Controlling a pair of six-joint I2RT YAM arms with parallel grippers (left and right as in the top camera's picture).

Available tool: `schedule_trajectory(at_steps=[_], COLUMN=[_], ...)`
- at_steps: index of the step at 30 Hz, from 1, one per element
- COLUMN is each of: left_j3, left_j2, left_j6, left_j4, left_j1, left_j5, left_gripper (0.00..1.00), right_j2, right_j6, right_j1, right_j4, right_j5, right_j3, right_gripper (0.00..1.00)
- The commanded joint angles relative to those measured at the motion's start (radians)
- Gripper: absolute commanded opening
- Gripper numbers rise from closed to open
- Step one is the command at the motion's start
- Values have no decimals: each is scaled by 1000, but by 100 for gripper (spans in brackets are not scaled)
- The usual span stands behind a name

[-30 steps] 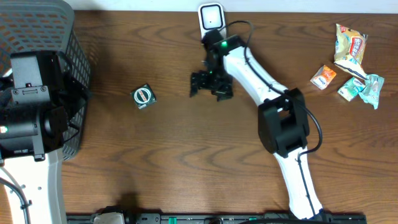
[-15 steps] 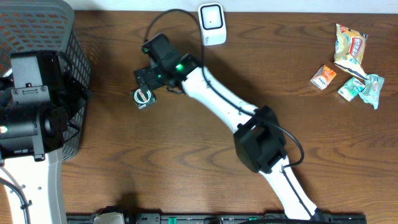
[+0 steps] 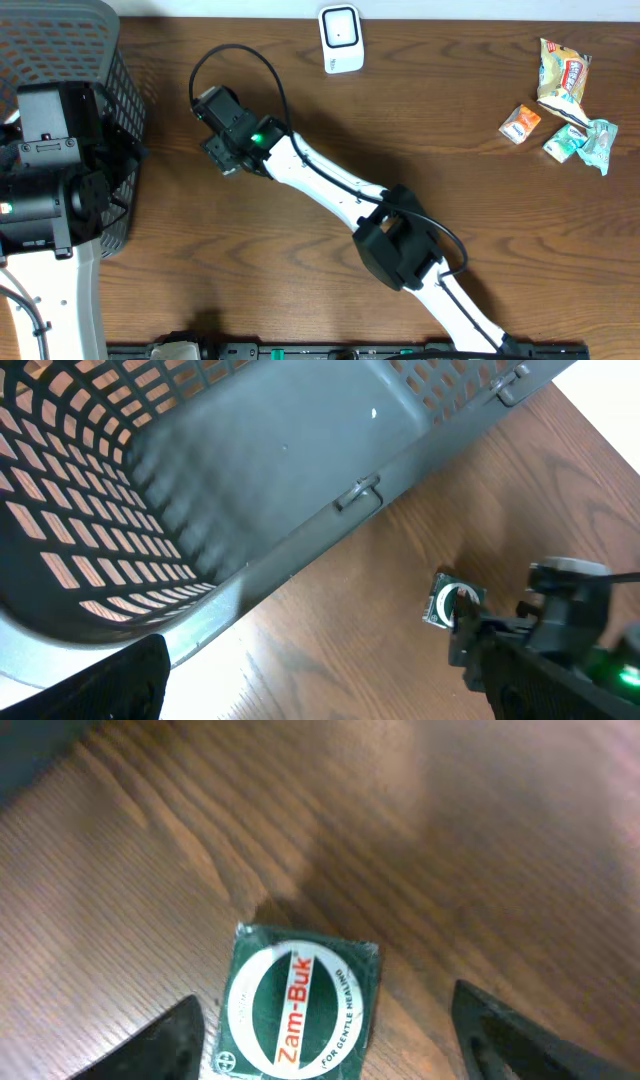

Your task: Scan the item barcode

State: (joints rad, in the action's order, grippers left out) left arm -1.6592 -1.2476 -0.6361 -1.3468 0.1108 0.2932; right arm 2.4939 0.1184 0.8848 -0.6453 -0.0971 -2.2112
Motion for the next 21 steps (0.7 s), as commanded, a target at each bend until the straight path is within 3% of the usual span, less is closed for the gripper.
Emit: schedule_trajectory(at_steps=[1, 7, 10, 14, 17, 21], left_j3=[5, 5, 5, 5, 5, 5], left_j2=[-1, -1, -1, -1, -1, -1], left_j6=[-13, -13, -13, -13, -13, -13], left_j4=[-3, -3, -3, -3, -3, -3], left_j1=[5, 5, 5, 5, 5, 5], left_j5=[10, 10, 10, 10, 10, 10], left_gripper=[98, 98, 98, 98, 98, 98], right_j2=[33, 46, 77, 117, 117, 102], right_j6=[-10, -8, -8, -8, -8, -8], right_j1=[11, 13, 13, 13, 13, 7], right_j4=[-14, -39, -47, -64, -85, -164], right_j5=[-15, 59, 59, 55, 9, -130], right_j3=[-18, -17, -17, -17, -18, -19], right_gripper=[86, 95, 96, 82, 61, 61])
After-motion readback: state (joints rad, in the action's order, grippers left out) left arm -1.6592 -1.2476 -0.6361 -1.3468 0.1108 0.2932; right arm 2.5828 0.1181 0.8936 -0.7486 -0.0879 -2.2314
